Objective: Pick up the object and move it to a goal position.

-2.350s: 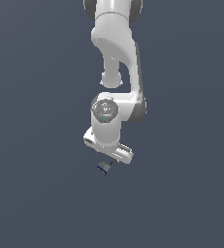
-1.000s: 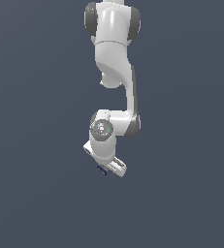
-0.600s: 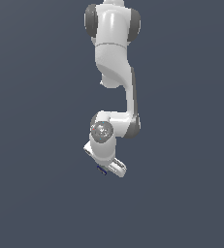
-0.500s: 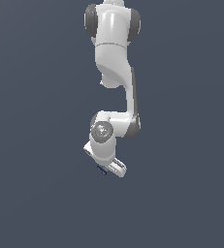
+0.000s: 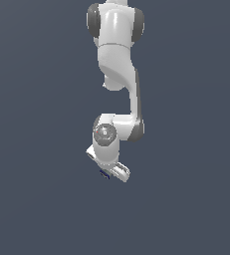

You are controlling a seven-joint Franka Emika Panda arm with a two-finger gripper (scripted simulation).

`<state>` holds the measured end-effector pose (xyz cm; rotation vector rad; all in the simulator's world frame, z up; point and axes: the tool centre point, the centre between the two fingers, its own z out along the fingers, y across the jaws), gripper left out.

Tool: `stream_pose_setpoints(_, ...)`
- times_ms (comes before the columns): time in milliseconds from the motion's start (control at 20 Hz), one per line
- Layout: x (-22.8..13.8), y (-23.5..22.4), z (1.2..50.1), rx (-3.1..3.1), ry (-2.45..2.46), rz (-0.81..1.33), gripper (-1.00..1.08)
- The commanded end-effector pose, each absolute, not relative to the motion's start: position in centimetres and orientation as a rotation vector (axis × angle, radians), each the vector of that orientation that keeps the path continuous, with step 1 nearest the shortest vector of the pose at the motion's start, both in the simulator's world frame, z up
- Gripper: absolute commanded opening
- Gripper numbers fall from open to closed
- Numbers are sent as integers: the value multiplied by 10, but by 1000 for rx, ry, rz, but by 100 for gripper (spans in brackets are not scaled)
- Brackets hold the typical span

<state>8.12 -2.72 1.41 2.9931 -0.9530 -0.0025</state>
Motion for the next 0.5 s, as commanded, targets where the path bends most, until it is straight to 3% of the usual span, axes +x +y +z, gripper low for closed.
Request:
stream_pose_setpoints(0,80,-25,18,2994,-953,-1,-100)
stream_pose_setpoints(450,61,-8,49,2994,-953,-1,-100)
